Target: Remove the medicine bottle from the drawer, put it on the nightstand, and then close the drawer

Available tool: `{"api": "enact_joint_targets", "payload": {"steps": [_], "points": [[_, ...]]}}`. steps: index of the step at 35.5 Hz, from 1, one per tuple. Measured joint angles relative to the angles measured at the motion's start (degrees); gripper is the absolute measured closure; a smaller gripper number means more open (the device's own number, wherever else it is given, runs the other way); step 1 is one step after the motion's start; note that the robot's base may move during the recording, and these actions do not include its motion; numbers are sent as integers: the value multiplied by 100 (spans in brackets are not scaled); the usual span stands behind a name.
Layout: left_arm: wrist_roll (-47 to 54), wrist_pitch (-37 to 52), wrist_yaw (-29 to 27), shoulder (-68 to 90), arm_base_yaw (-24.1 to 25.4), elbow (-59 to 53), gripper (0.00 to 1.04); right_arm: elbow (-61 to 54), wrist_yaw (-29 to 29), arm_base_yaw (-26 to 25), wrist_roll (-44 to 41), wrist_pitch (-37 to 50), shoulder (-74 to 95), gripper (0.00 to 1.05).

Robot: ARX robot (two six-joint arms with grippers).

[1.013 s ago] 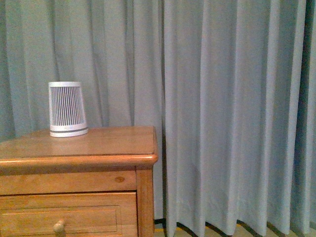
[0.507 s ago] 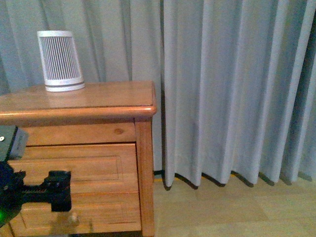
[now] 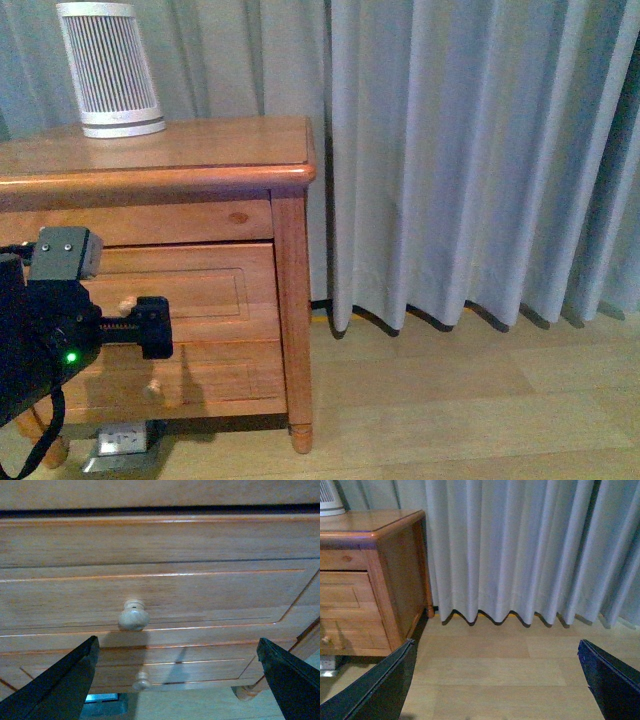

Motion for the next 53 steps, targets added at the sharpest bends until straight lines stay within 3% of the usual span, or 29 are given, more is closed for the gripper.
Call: {"api": "enact_joint_targets", "payload": {"steps": [19,31,43,46,53], "points": [[197,-472,66,1051,107,1436,7,0,2,0,0,0,0,7],[352,-610,63,1294,177,1766,7,-2,2,0,0,0,0,7],[457,-612,87,1322,334,1816,66,0,2,0,0,0,0,7],[487,-605,61,1322,319,1816,77,0,2,0,0,0,0,7],[542,-516,111,1322,319,1777,80,0,0,0,0,0,0,7]]}}
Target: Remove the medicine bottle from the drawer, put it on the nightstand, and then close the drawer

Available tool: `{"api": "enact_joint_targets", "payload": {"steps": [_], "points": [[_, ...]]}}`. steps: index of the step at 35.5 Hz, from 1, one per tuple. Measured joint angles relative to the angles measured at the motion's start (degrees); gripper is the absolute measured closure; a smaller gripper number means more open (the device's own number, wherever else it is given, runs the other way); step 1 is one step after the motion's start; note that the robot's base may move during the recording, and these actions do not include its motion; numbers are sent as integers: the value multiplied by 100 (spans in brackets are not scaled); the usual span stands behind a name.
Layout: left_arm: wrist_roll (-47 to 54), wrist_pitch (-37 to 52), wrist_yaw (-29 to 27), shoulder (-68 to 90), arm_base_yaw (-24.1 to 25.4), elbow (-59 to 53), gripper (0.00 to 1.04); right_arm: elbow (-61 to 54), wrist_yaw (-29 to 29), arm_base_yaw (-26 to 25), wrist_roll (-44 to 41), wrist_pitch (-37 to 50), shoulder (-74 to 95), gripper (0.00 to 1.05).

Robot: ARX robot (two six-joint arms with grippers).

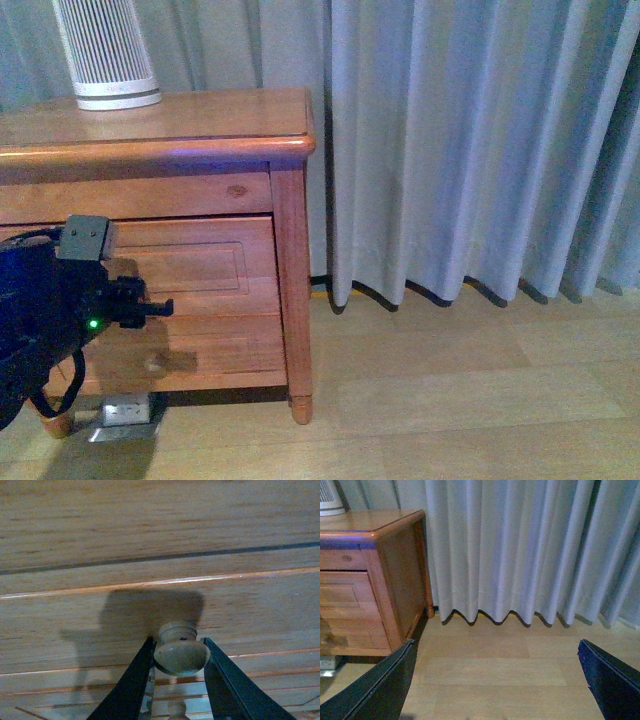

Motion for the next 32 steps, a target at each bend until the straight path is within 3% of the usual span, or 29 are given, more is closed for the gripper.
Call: {"api": "enact_joint_targets", "payload": {"steps": [12,20,30,32], "points": [[105,695,61,-772,-17,-1808,80,0,2,0,0,0,0,7],[177,688,129,-1447,-7,-3067,80,0,0,0,0,0,0,7],[365,647,214,-1838,33,-3851,80,-2,0,0,0,0,0,7],[402,577,225,-1871,37,-3871,72,-2,0,0,0,0,0,7]]}}
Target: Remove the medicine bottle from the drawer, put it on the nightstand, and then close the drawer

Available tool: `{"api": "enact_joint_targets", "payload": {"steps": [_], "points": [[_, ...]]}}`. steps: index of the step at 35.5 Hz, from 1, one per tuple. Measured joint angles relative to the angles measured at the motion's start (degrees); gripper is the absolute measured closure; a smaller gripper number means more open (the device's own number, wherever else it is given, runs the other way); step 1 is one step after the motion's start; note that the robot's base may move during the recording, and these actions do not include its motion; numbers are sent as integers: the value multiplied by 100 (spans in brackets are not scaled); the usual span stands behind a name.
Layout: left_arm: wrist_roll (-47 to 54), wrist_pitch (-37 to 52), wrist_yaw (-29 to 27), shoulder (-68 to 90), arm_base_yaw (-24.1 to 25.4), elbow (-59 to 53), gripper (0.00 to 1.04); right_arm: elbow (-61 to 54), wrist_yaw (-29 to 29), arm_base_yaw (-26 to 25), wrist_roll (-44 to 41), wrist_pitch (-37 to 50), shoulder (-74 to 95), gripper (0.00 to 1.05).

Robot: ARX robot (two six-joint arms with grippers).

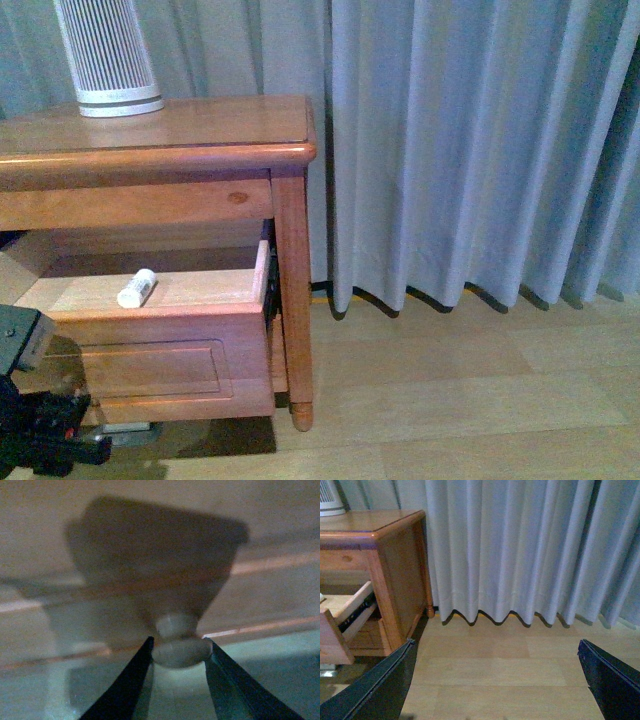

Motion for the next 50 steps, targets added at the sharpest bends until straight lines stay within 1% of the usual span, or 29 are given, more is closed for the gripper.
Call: {"api": "enact_joint_targets", "payload": {"steps": [2,10,12,15,17,20,24,26,30,38,43,45,47,48,49,50], "points": [[2,-160,52,2,7,-63,63,2,2,0,0,0,0,7],[0,-433,70,-175,0,-234,33,2,2,0,0,0,0,7],[-2,-566,15,-404,4,-286,24,2,0,0,0,0,0,7],[20,-619,-15,-695,24,-376,14,2,0,0,0,0,0,7],[44,-780,-31,-1054,57,-439,6,2,0,0,0,0,0,7],[90,-804,-72,-1434,103,-494,7,2,0,0,0,0,0,7],[-9,-1158,-144,-2234,166,-483,7,2,0,0,0,0,0,7],[-129,-1414,-186,-2983,166,-415,7,2,0,0,0,0,0,7],[-269,-1808,-229,-4140,9,-356,7,2,2,0,0,0,0,7],[-337,-2695,-323,-5700,-313,-555,7,2,0,0,0,0,0,7],[-450,-3442,-393,-6839,-446,-966,7,2,0,0,0,0,0,7],[-487,-3908,-595,-7495,-540,-1158,8,0,0,0,0,0,0,7],[-658,-3928,-966,-7893,-645,-1375,15,0,0,0,0,0,0,7],[-761,-4046,-1069,-8286,-671,-1600,22,2,0,0,0,0,0,7],[-817,-4170,-953,-8588,-599,-1779,27,2,2,0,0,0,0,7],[-868,-4242,-699,-8953,-385,-2037,35,2,2,0,0,0,0,7]]}}
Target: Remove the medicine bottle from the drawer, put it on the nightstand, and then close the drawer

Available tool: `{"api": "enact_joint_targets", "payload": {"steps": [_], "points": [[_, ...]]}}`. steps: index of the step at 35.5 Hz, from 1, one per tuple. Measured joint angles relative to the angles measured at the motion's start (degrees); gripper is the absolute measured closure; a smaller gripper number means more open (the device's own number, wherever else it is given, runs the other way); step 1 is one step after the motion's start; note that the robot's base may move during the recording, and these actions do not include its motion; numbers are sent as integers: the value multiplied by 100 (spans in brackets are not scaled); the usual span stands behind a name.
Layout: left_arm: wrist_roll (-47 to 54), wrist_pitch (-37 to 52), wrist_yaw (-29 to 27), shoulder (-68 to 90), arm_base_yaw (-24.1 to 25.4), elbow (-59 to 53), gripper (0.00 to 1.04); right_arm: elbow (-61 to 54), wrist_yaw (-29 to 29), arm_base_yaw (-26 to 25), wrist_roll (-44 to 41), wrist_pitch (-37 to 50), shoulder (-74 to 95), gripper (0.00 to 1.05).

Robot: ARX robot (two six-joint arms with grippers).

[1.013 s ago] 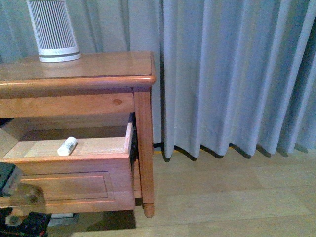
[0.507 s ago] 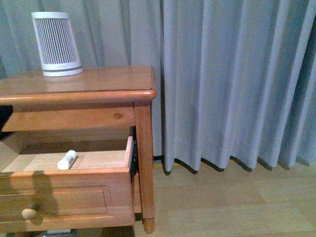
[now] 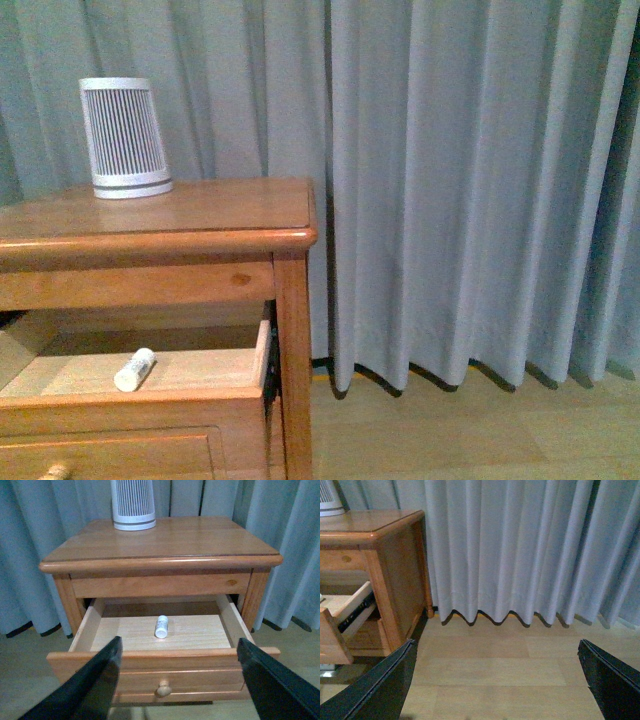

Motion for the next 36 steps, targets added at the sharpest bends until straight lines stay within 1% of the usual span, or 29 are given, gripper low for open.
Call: {"api": "enact_joint_targets", "payload": {"steps": [1,3,4,6,8,9,11,12,13,36], "points": [[-9,-2,17,-94,55,-70,38,0,-2,0,0,0,0,7],[-66,-4,17,-315,188,-243,49,0,-2,0,0,0,0,7],[-85,-4,22,-367,208,-289,52,0,-2,0,0,0,0,7],[-98,-7,83,-516,210,-433,65,0,-2,0,0,0,0,7],[-107,-26,85,-640,212,-533,75,0,0,0,0,0,0,7],[-109,-35,83,-680,214,-568,79,0,-2,0,0,0,0,7],[-111,-76,83,-859,214,-702,94,0,-2,0,0,0,0,7],[-111,-85,81,-892,214,-721,97,0,-2,0,0,0,0,7],[-114,-107,83,-951,214,-758,102,0,-2,0,0,0,0,7],[-136,-802,83,-2339,214,-1379,102,0,-2,0,0,0,0,7]]}}
